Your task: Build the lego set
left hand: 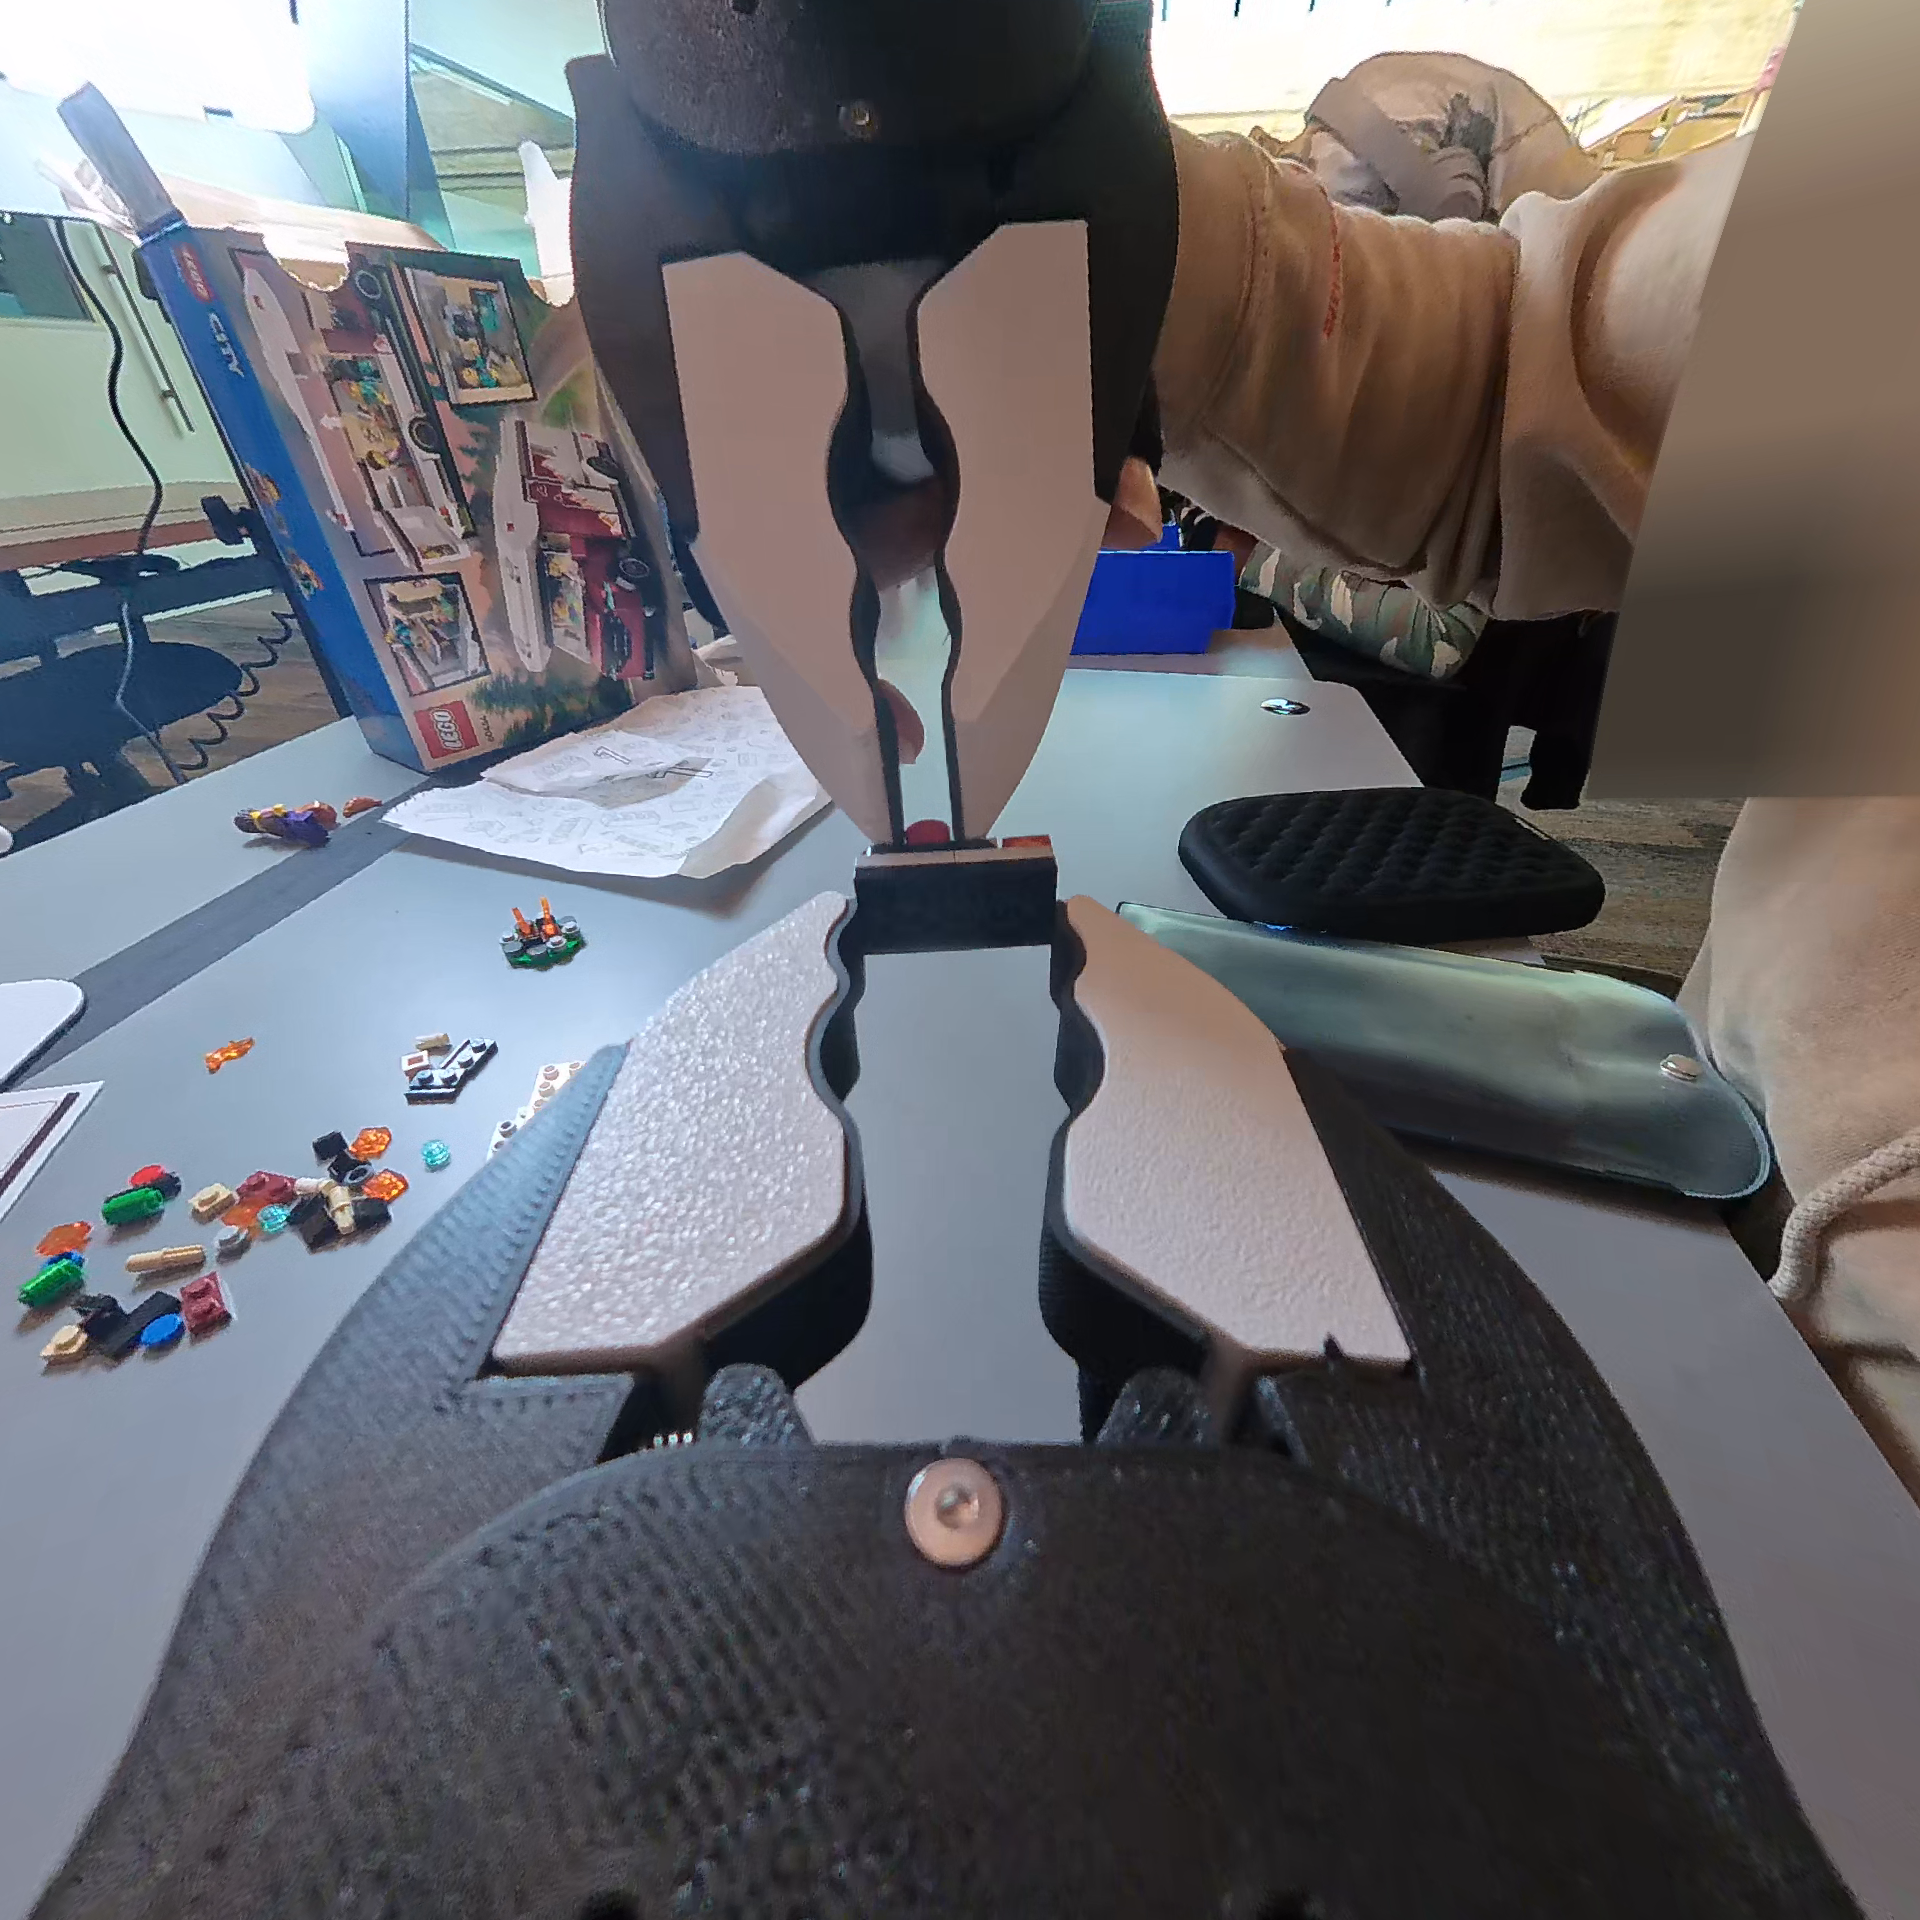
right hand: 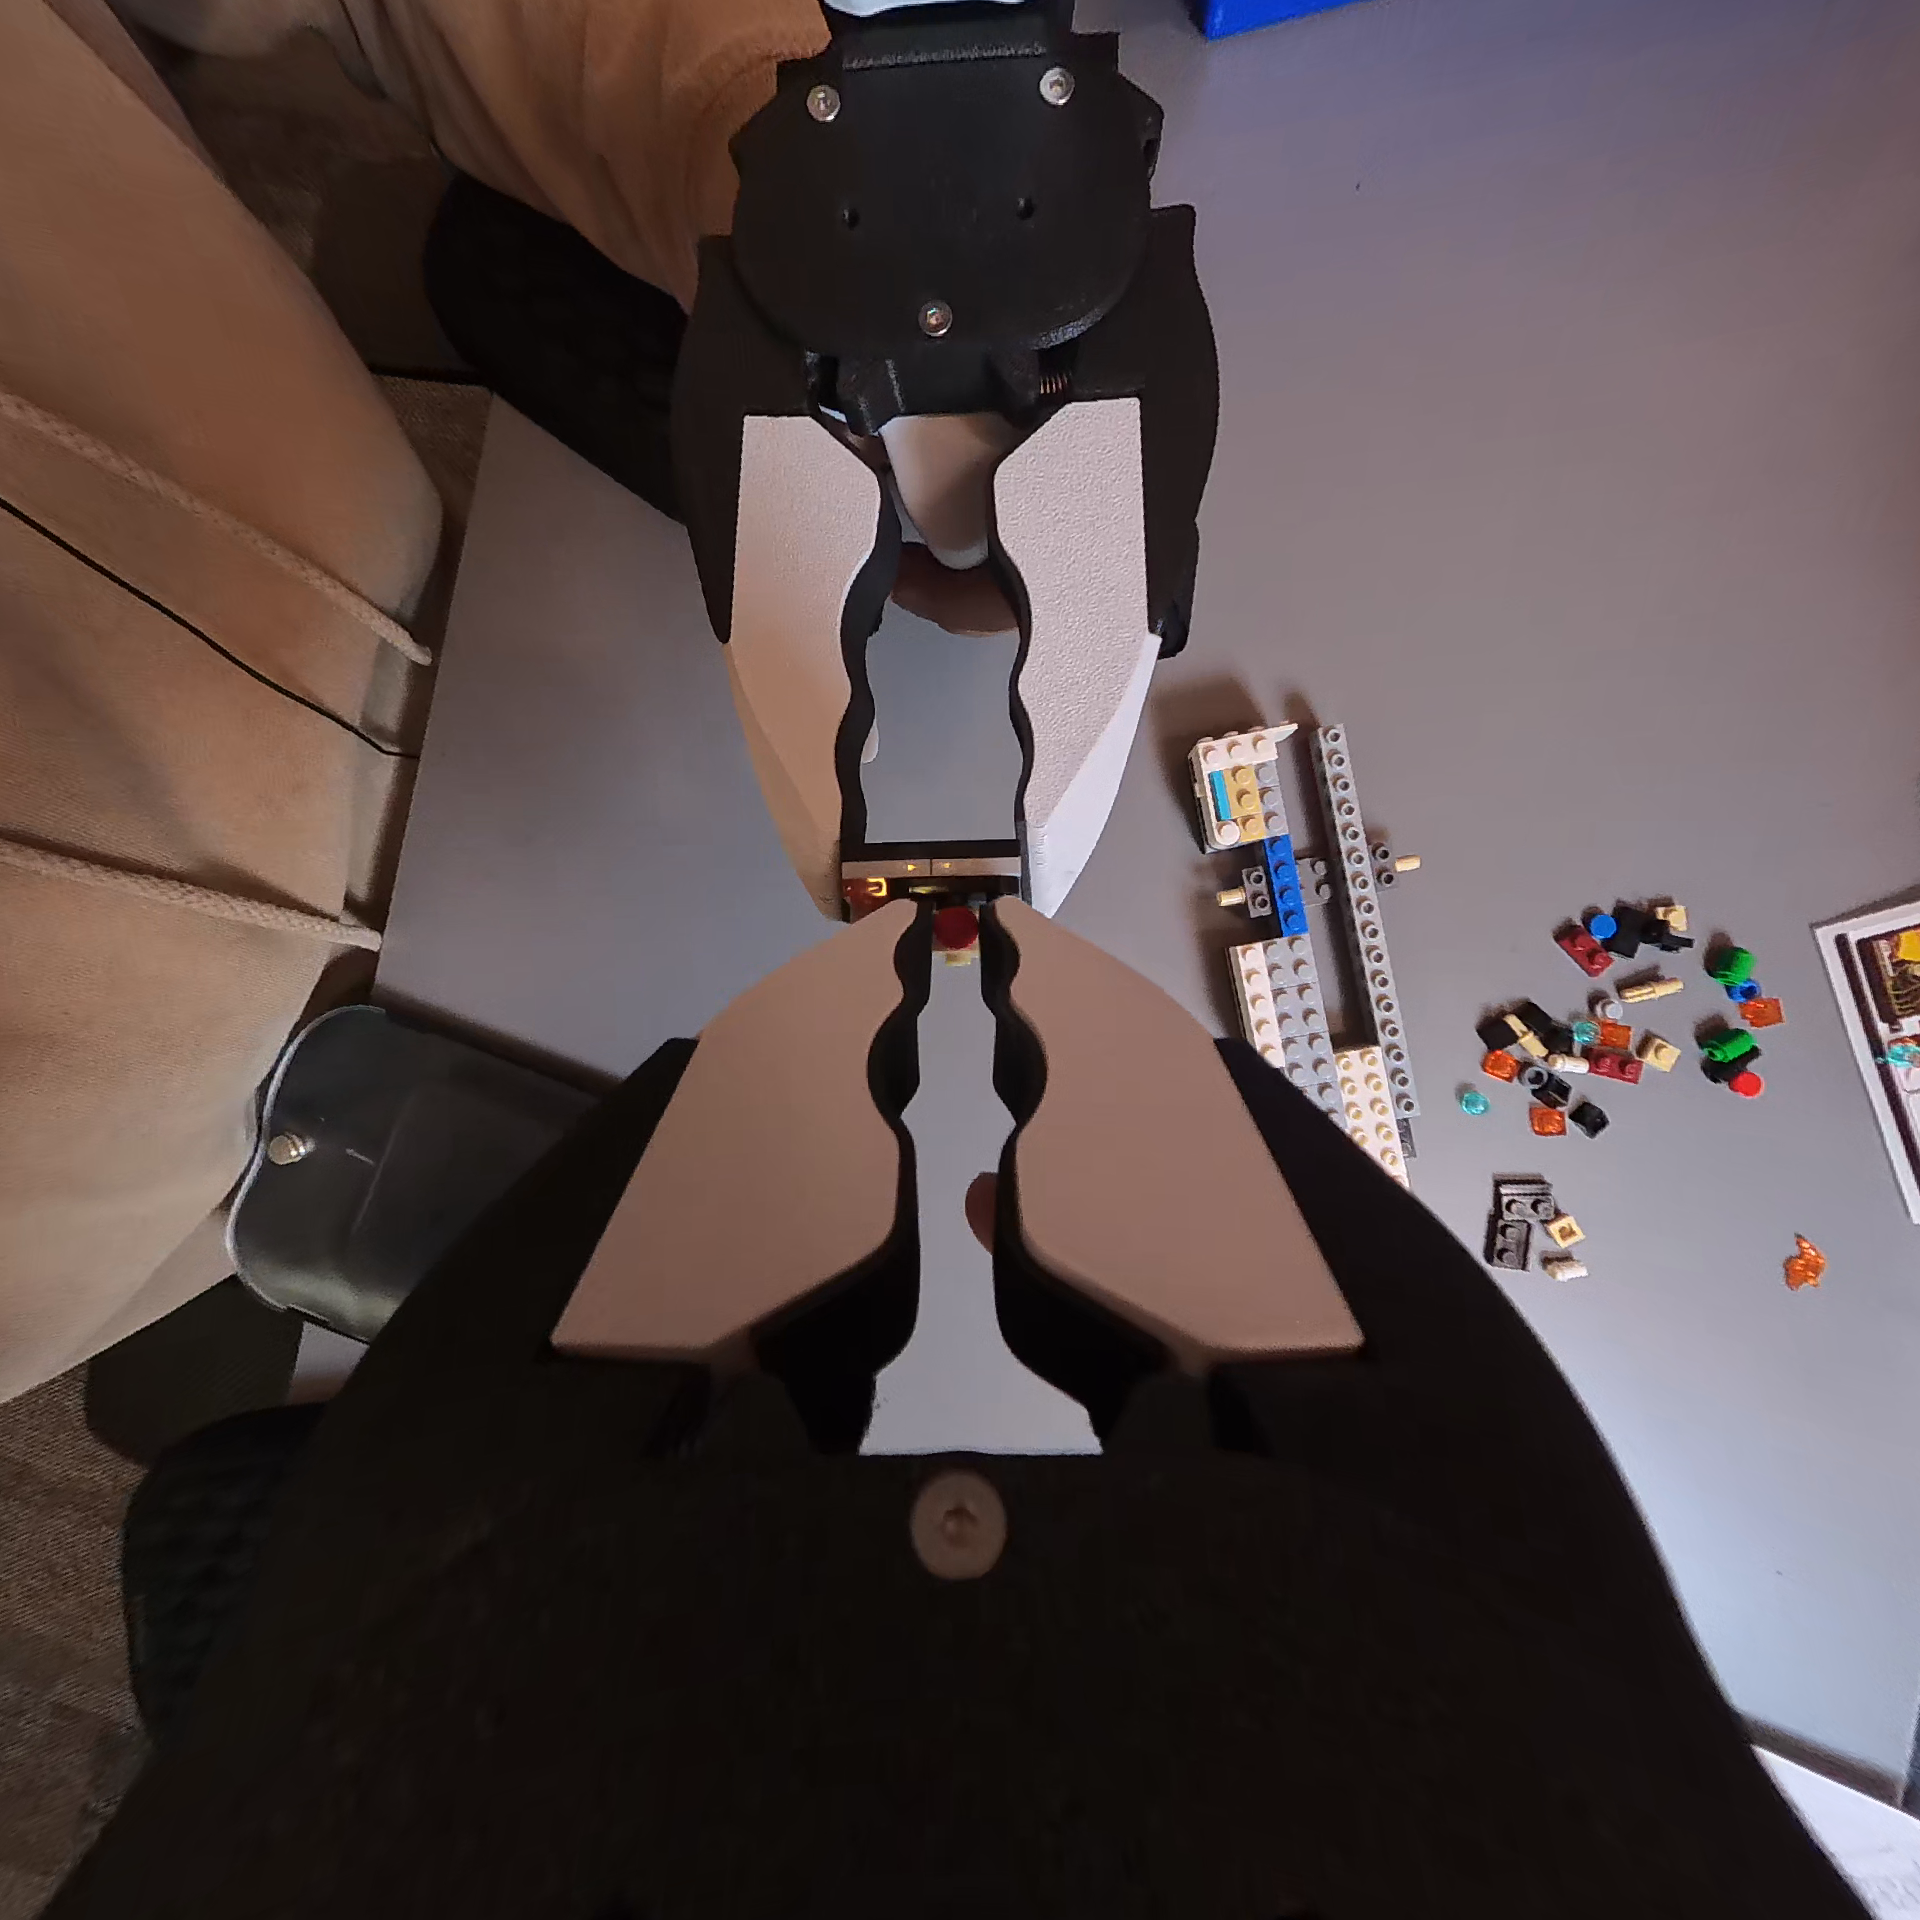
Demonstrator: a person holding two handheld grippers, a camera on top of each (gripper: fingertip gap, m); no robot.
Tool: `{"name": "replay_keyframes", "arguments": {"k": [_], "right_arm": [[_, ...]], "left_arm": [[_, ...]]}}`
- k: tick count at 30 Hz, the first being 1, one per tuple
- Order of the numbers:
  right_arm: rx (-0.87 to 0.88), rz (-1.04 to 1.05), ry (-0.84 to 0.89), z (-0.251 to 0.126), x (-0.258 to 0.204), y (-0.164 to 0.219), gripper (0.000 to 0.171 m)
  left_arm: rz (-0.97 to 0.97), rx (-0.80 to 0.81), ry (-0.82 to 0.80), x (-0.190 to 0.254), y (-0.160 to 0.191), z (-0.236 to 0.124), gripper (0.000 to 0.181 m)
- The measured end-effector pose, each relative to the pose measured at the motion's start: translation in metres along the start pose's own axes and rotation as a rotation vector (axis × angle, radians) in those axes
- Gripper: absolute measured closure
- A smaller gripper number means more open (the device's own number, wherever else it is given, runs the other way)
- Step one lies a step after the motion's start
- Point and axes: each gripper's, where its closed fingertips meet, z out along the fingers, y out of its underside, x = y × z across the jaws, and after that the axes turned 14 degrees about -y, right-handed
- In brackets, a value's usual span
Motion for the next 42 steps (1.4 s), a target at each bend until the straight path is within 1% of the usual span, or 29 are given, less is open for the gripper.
{"name": "replay_keyframes", "arguments": {"k": [10,12,14,16,17,20,22,24,25,27,32,42], "right_arm": [[0.055,-0.015,-0.003,-0.005,-0.004,-0.007,0.156],[0.096,-0.043,0.013,-0.009,-0.006,-0.011,0.155],[0.181,-0.108,0.055,-0.021,-0.009,-0.018,0.154],[0.208,-0.213,0.166,-0.028,-0.011,-0.016,0.152],[0.195,-0.288,0.255,-0.029,-0.009,-0.012,0.151],[0.142,-0.545,0.518,-0.022,-0.013,-0.008,0.151],[0.131,-0.683,0.645,-0.017,-0.022,-0.014,0.149],[0.119,-0.757,0.732,-0.016,-0.027,-0.020,0.141],[0.127,-0.770,0.752,-0.015,-0.029,-0.023,0.136],[0.159,-0.789,0.789,-0.017,-0.032,-0.029,0.133],[0.211,-0.807,0.841,-0.026,-0.039,-0.035,0.136],[0.249,-0.788,0.860,-0.033,-0.046,-0.034,0.142]], "left_arm": [[-0.011,0.030,0.003,0.000,-0.008,-0.003,0.147],[-0.015,0.027,0.006,-0.001,-0.008,-0.004,0.147],[-0.018,0.025,0.017,-0.001,-0.009,-0.005,0.147],[-0.004,0.017,0.038,0.000,-0.012,-0.008,0.147],[0.004,0.007,0.051,0.000,-0.014,-0.010,0.147],[-0.063,0.003,0.127,0.004,-0.027,-0.018,0.147],[-0.088,-0.019,0.175,0.005,-0.031,-0.021,0.147],[-0.140,-0.043,0.232,0.008,-0.035,-0.023,0.147],[-0.169,-0.046,0.259,0.009,-0.037,-0.024,0.147],[-0.216,-0.039,0.286,0.012,-0.044,-0.023,0.147],[-0.263,-0.005,0.310,0.019,-0.058,-0.021,0.147],[-0.253,-0.012,0.338,0.031,-0.066,-0.015,0.147]]}}
